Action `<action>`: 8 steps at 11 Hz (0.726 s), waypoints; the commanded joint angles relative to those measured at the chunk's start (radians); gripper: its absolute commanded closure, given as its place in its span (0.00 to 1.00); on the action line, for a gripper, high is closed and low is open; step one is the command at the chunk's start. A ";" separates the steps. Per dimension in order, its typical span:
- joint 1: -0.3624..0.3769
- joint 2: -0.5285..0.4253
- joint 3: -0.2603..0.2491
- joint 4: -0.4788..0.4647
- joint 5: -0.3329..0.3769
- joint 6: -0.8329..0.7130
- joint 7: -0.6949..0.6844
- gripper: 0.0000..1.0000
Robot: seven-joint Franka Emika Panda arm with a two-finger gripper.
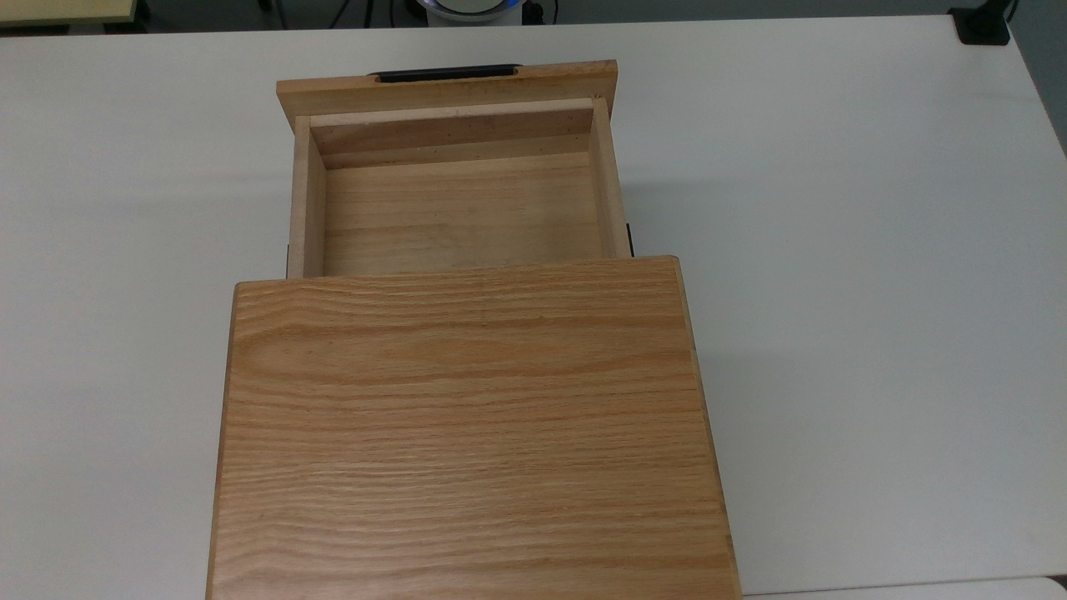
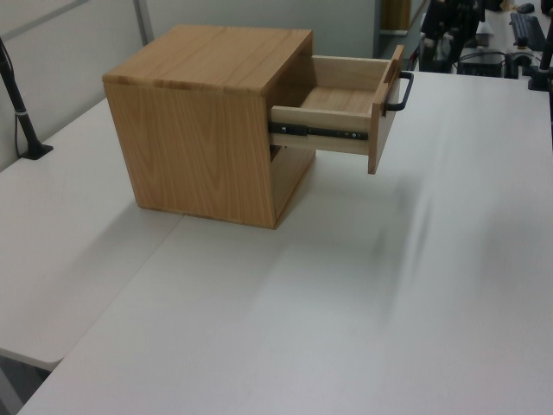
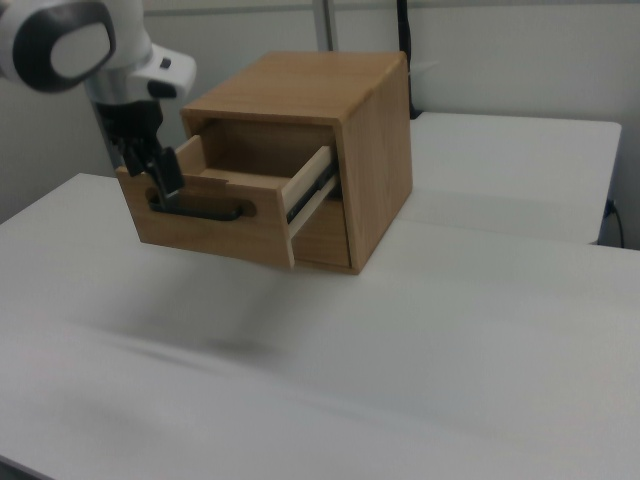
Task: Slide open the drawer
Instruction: 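Release the handle and lift the gripper away from the drawer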
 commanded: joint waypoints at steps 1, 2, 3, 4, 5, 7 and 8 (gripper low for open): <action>-0.007 0.164 0.011 0.225 -0.201 -0.188 -0.228 0.00; -0.009 0.210 0.017 0.271 -0.215 -0.208 -0.279 0.00; -0.009 0.251 0.017 0.305 -0.220 -0.212 -0.320 0.00; -0.009 0.280 0.016 0.325 -0.222 -0.209 -0.340 0.00; -0.009 0.296 0.014 0.326 -0.252 -0.207 -0.341 0.00; -0.003 0.307 0.016 0.327 -0.280 -0.210 -0.341 0.00; -0.004 0.305 0.016 0.327 -0.280 -0.209 -0.342 0.00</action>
